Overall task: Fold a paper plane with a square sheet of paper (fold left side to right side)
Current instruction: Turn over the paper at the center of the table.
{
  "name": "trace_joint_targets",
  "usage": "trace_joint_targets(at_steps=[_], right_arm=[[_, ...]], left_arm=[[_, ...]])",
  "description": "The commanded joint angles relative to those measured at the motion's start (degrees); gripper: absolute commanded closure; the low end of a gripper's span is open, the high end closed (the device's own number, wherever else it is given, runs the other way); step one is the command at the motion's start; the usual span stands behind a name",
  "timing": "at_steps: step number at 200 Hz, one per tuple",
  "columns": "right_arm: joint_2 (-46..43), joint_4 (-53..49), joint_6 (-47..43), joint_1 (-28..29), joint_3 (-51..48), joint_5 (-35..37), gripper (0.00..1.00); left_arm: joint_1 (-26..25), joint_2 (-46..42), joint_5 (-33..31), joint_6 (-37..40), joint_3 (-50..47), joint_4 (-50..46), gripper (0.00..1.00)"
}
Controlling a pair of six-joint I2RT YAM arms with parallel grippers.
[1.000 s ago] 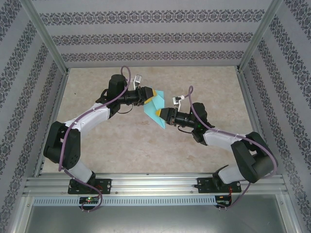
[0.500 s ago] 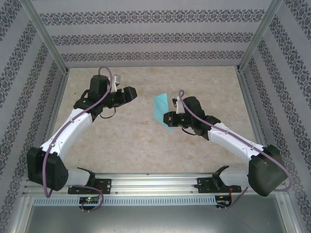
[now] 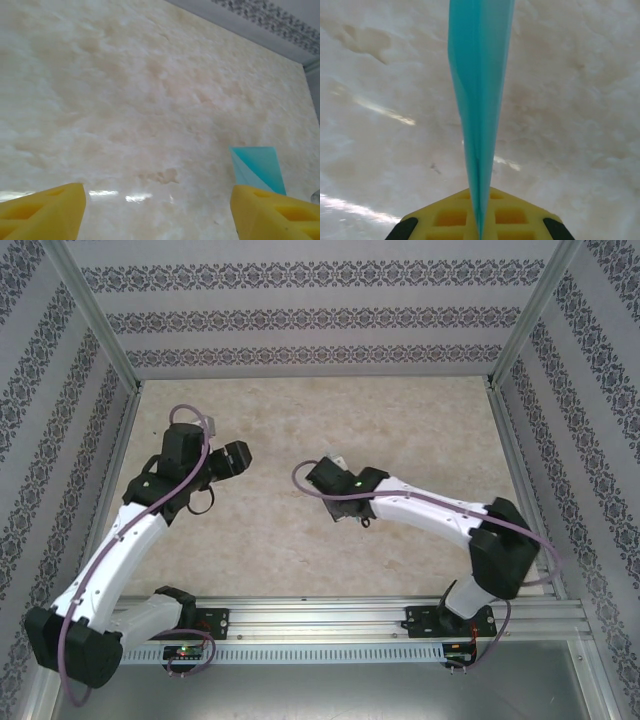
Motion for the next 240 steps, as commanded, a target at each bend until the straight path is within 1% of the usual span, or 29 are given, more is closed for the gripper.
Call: trace_joint_targets(at_steps=[1,19,36,56,70,82,90,99,106,125,140,164,173,186,206,219,240], right_arm=[[5.82,-9.74,-1.22,2.75,4.87,14.22,1.0],[11.97,-13.27,-0.79,4.57,9.04,18.48,1.0],[17.69,-15.49,-0.55,6.41,12.38,22.38,0.99],[24.28,-17.8,-0.08,7.64,16.25,24.41,0.98],[28.62,-19.73,0.92,8.3,19.02,25.43,0.94],[31.24,-20.56,1.27,9.23,21.04,25.68,0.9],[32.04,-20.52,1.33,9.8,21.98,25.17,0.85],[32.24,-19.72,0.97,10.67,22.56,23.53,0.78],[31.79,-18.46,0.61,11.21,22.51,21.81,0.7],[28.17,-13.74,-0.3,12.26,19.98,14.62,0.51],[22.96,-9.3,0.02,12.29,15.5,8.17,0.45],[12.22,-1.32,1.13,12.11,7.4,0.57,0.32],[8.17,1.08,1.49,11.89,4.73,-1.35,0.26],[2.7,4.09,2.01,10.79,1.37,-3.28,0.21],[-5.01,7.71,2.59,7.65,-3.07,-4.85,0.16],[-9.95,11.26,2.13,5.22,-6.36,-6.17,0.14],[-17.92,17.44,1.74,1.54,-12.12,-7.59,0.1]], left_arm=[[0.7,-3.93,-10.05,0.17,-1.31,-2.37,0.21],[0.75,-6.01,-13.04,-0.79,-2.11,-3.06,0.2],[0.76,-7.18,-14.07,-1.22,-2.65,-3.34,0.19],[0.75,-7.67,-14.35,-1.55,-3.23,-3.18,0.18],[0.76,-7.48,-14.31,-1.53,-3.21,-3.06,0.17],[0.77,-7.13,-14.08,-1.46,-3.12,-2.98,0.17],[0.79,-6.79,-13.79,-1.33,-2.9,-3.0,0.16],[0.81,-6.38,-13.41,-1.35,-2.83,-2.98,0.16],[0.83,-6.09,-12.99,-1.36,-2.84,-2.82,0.16],[0.85,-5.2,-12.04,-1.54,-3.05,-2.32,0.16],[0.78,-4.16,-10.91,-1.55,-3.37,-1.73,0.15],[0.89,-1.58,-7.14,-1.59,-4.26,0.31,0.15],[0.84,-0.15,-4.24,-1.8,-4.94,1.98,0.15],[0.93,2.33,0.93,-2.44,-6.19,5.67,0.15],[0.74,7.31,11.4,-4.71,-9.0,14.37,0.17],[0.33,11.06,18.0,-7.17,-11.05,21.48,0.21],[-1.58,18.06,24.52,-10.53,-12.76,30.3,0.25]])
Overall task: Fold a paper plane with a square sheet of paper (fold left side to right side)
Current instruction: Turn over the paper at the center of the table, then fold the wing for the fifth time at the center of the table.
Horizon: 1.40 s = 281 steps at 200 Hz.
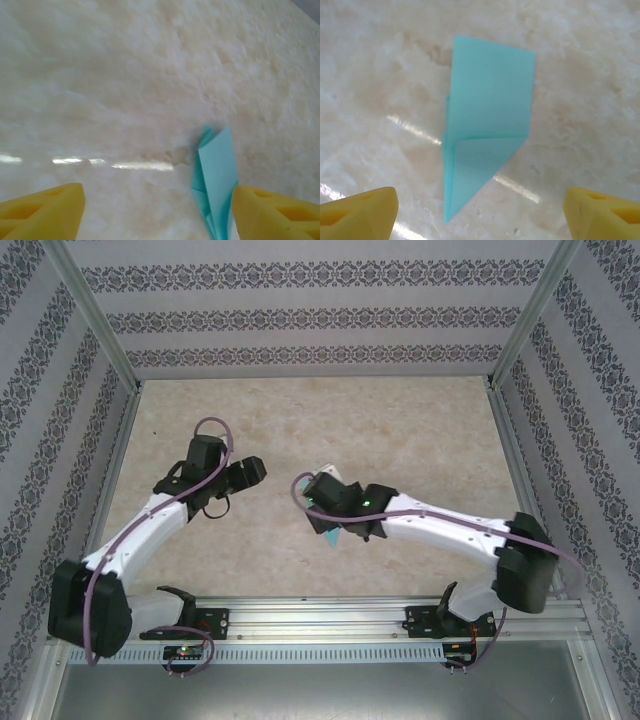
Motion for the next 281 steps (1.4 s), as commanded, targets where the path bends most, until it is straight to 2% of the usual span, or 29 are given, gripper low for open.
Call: trace_joint_targets(at_steps=[1,29,74,113,143,181,203,220,250,281], right_arm=[[-7.22,9.47,0.31,-3.4,-5.85,-3.63,0.1],[-16.61,17.09,1.6,-9.49,-13.92,-8.23,0.02],[-28.33,22.97,5.77,-19.28,-24.18,-15.8,0.02],[-37.7,27.74,10.05,-24.19,-31.53,-17.94,0.02],[-40.6,30.11,12.69,-27.99,-35.62,-21.64,0.02],[-38.77,29.77,11.51,-30.77,-35.89,-26.87,0.02],[-36.22,31.6,11.55,-32.87,-36.02,-31.98,0.02],[-32.38,34.17,12.66,-36.41,-36.04,-39.83,0.03],[-21.27,40.36,12.04,-40.22,-33.97,-53.72,0.14],[-7.23,47.1,9.06,-41.7,-30.38,-63.16,0.27]], left_arm=[[-1.57,5.89,12.95,-5.3,-1.65,15.24,0.25],[-5.57,13.65,15.16,-5.89,0.0,19.51,0.26],[-9.81,23.82,16.5,-6.75,4.34,22.92,0.31],[-12.03,30.93,17.33,-7.37,8.64,24.99,0.41],[-12.44,34.5,16.7,-6.37,11.49,23.35,0.49],[-12.44,36.06,16.18,-5.67,12.25,22.11,0.55],[-12.48,36.0,16.57,-5.3,12.16,22.44,0.7],[-12.41,35.38,15.97,-4.65,12.1,22.3,0.84],[-11.66,34.31,16.41,-2.23,11.55,24.1,0.97],[-10.35,32.43,20.9,-0.7,9.77,28.21,1.0]])
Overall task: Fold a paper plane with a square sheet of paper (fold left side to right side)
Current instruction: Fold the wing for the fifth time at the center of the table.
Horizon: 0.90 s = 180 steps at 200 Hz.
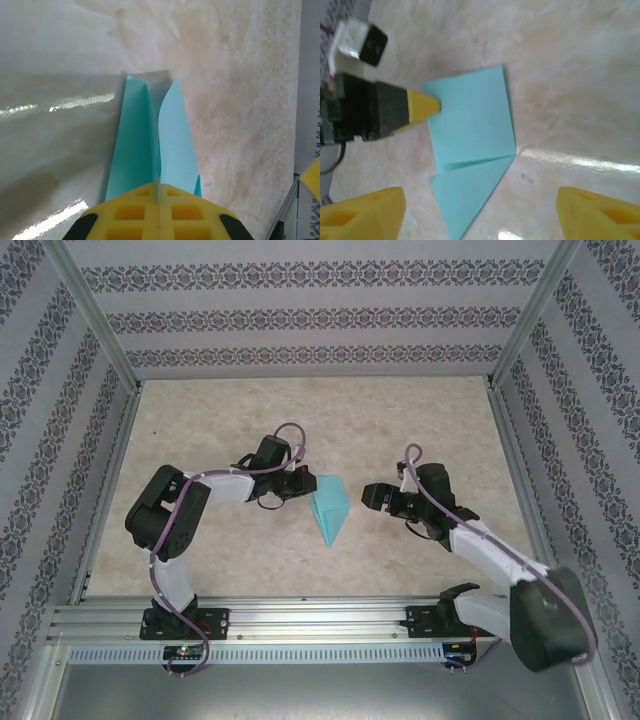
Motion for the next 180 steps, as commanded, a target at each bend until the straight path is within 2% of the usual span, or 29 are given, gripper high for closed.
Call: trace_joint_targets(at_steps=[1,16,55,105,141,180], right_arm=[[8.27,9.45,-2.08,-1.5,3.41,-13.31,0.28],[13.51,14.44,-1.54,-2.56,4.47,-16.61,0.33],[21.45,19.9,-2.76,-2.96,7.05,-22.41,0.32],[28.32,29.83,0.69,-2.95,8.43,-28.86,0.31],[31.43,32.6,3.02,-1.92,10.79,-31.1,0.44],[32.46,36.97,6.51,-1.61,11.3,-32.75,0.52]], left_arm=[[1.25,-2.7,3.85,3.07,-1.14,5.91,1.0],[1.77,-4.39,6.07,4.59,-2.27,6.7,1.0],[3.53,-8.67,12.26,7.61,-5.1,7.39,1.0],[4.95,-12.01,17.1,6.81,-7.51,11.69,1.0],[4.87,-11.84,20.13,6.69,-6.41,12.51,1.0],[4.93,-11.75,20.96,6.95,-5.97,12.51,1.0]])
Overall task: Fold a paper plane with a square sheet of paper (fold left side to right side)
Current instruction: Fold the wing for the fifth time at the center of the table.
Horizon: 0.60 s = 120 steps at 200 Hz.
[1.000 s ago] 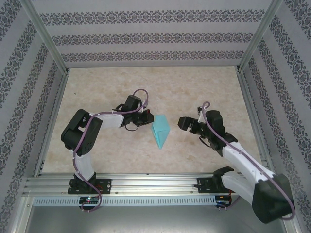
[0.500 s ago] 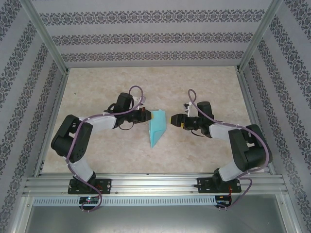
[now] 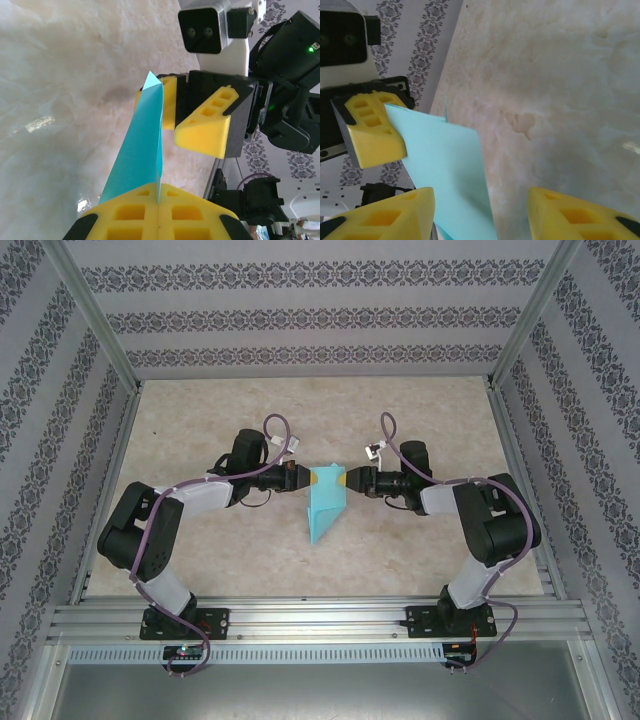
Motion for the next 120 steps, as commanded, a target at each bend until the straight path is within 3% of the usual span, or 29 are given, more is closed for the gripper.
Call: trace_joint_targets(at_steps=[1,75,96,108,120], right_arm=[[0.39,5.39,1.7,0.68,1.24,-2.89,0.52],[2.18,2.45,-0.32,0.18,1.59,-3.77,0.78],[1.75,0.84,-1.34,0.18,1.68,-3.45,0.9],[1.45,-0.4,-1.91,0.25,1.77,-3.01,0.95],[1.2,-2.37,-2.63,0.21,2.01,-2.48,0.98]], left_arm=[[0.44,-1.09,2.21,1.7,1.07,3.17,1.0],[1.15,1.03,1.62,0.26,0.5,4.32,1.0],[1.37,1.44,1.21,0.32,0.52,3.89,1.0],[1.59,1.51,0.53,0.39,0.42,3.32,0.96],[2.12,1.14,-0.64,0.87,0.43,1.72,0.83]])
